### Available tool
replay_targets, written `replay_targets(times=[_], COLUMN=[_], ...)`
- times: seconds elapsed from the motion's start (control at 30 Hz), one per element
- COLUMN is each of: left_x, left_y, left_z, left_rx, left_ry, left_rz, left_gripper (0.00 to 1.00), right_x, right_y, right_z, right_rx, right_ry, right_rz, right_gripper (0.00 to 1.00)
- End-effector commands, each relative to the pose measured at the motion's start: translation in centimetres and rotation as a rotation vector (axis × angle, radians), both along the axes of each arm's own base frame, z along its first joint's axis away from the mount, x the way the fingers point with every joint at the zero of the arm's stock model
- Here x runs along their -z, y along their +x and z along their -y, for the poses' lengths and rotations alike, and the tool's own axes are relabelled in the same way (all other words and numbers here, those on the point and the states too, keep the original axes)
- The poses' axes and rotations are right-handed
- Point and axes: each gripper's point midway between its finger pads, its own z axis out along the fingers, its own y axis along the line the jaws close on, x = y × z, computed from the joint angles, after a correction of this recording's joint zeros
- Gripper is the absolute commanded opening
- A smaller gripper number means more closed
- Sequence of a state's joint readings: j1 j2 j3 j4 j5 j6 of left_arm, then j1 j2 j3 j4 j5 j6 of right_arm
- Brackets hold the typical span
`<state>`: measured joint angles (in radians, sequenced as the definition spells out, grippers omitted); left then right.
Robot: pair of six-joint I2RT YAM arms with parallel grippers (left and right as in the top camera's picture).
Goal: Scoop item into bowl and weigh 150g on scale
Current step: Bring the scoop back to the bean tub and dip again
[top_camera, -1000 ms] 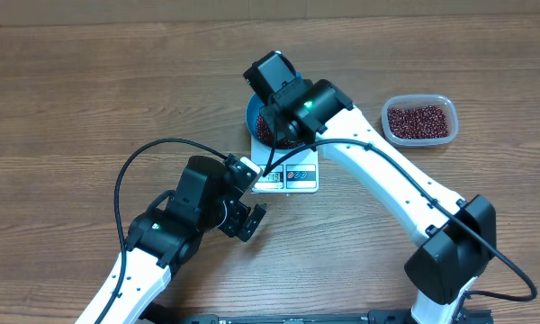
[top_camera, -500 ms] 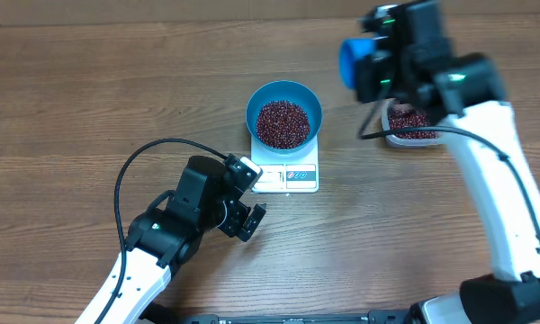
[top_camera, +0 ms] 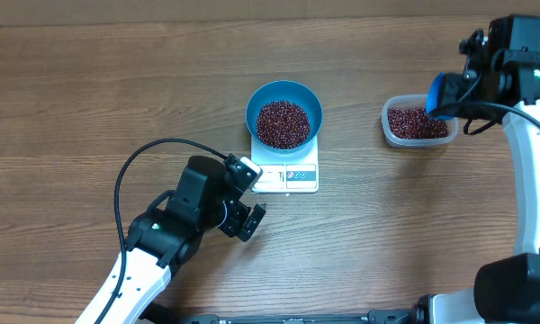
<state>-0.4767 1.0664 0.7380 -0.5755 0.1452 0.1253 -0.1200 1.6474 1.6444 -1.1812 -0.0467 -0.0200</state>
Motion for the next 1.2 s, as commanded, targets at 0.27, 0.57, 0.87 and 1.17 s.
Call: replay_targets(times=[0.27, 0.57, 0.87, 1.17], left_x=[0.3, 0.3, 0.3, 0.3], left_y=[0.0, 0.0, 0.0, 0.0], left_z=[-0.1, -0.1, -0.1, -0.1], left_rx=[-0.016, -0.016, -0.016, -0.016], left_ry=[-0.001, 0.000, 0.000, 0.000], left_rz=[-0.010, -0.010, -0.010, -0.010], left_gripper=[0.99, 0.99, 1.00, 1.00], right_x=[5.5, 9.7, 11.7, 11.9], right_y=[0.4, 0.7, 0.4, -0.2], right_z=[2.4, 2.7, 1.8, -0.2], right_rx=[0.046, 0.038, 0.019, -0.047], right_ry=[-0.121, -0.124, -0.081, -0.011], right_rz=[-0.087, -0.196, -0.234, -0.259], right_gripper=[0.04, 0.04, 0.04, 0.04])
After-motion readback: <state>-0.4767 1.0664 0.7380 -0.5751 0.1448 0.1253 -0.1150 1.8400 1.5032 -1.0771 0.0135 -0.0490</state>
